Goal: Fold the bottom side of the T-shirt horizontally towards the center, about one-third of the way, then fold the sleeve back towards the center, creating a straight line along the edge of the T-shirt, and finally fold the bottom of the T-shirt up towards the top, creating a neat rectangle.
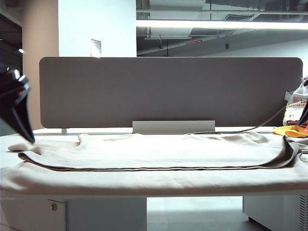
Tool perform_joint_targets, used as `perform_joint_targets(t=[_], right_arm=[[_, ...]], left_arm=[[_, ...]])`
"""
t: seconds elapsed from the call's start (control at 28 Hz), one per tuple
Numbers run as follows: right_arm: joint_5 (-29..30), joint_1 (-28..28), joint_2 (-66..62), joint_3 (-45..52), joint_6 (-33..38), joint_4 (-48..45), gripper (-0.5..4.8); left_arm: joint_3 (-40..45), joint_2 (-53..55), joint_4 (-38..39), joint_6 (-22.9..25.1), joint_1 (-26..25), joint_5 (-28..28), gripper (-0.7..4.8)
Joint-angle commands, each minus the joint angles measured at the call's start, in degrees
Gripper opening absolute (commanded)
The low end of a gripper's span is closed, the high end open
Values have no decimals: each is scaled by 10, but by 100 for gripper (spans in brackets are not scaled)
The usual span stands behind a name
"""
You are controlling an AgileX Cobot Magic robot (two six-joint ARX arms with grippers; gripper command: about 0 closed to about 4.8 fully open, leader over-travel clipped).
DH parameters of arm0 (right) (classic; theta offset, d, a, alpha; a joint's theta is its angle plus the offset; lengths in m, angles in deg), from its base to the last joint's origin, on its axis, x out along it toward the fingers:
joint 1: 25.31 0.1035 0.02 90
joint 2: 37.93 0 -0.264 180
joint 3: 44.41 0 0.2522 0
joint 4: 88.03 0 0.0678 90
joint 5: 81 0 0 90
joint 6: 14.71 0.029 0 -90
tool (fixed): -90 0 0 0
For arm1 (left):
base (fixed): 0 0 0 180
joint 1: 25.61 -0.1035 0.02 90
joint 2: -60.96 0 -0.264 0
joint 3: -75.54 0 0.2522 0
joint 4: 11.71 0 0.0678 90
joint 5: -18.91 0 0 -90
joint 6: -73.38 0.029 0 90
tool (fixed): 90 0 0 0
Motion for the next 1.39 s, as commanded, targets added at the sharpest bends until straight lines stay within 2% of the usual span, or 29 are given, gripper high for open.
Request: perform_joint_targets(t=[0.04, 0.21, 0.39, 0.54, 0.75, 0.96, 1.39], right_arm=[[-68, -15, -8, -41, 2, -35, 453], [-62, -52, -72, -123, 0, -21, 453], [-52, -67, -153, -207, -11, -5, 447], [-58, -68, -217, -278, -38, 25, 402], [-61, -75, -309, -370, -45, 62, 399], [-87, -84, -366, -415, -45, 62, 399], [-89, -83, -446, -475, -45, 61, 399]], left_arm=[[-58, 13, -11, 0, -7, 47, 394], [-144, 68, -7, 1, -14, 48, 394], [-223, 140, -17, 0, -31, 57, 394], [-292, 212, -1, 2, -61, 56, 393], [-363, 302, 13, 31, -104, 57, 393], [-435, 388, 31, 54, -121, 58, 394], [-563, 509, 61, 66, -121, 66, 393]])
